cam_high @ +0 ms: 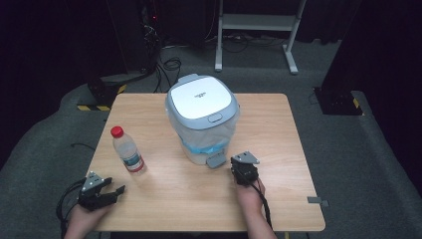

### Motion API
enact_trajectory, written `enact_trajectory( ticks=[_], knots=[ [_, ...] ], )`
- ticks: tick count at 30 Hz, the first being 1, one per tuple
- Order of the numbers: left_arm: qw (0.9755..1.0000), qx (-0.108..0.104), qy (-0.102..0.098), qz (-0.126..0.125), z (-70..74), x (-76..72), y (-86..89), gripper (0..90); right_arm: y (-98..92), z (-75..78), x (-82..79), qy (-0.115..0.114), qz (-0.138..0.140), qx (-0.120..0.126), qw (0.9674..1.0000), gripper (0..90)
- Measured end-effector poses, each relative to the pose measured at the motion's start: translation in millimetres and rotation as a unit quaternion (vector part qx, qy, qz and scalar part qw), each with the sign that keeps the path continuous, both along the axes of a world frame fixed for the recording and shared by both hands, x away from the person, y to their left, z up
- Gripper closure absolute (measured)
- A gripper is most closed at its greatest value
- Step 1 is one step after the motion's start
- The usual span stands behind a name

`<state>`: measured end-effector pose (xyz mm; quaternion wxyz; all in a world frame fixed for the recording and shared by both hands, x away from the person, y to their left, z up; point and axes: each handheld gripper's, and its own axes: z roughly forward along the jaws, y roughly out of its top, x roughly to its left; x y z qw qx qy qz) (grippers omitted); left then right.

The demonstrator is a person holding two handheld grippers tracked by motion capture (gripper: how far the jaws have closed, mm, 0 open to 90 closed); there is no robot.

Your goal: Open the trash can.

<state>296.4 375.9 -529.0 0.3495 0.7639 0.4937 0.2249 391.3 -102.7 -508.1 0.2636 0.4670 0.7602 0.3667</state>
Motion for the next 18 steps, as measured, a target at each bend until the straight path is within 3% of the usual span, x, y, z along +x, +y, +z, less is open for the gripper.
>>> enact_trajectory(
  ticks=[4, 9, 18],
  knots=[
    [1.0, 0.0, 0.0, 0.0, 0.0, 0.0, 0.1, 34.2, 4.9, -4.8, 14.4, 0.013, -0.005, -0.011, 0.9999, 89.7],
    [1.0, 0.0, 0.0, 0.0, 0.0, 0.0, 0.1, 34.1, 8.1, -9.1, 18.2, 0.025, -0.003, -0.011, 0.9996, 89.8],
    [1.0, -0.001, 0.0, -0.001, 0.0, 0.2, 0.2, 34.1, 33.3, -10.6, -2.1, 0.027, 0.043, -0.015, 0.9986, 89.9]
  ],
)
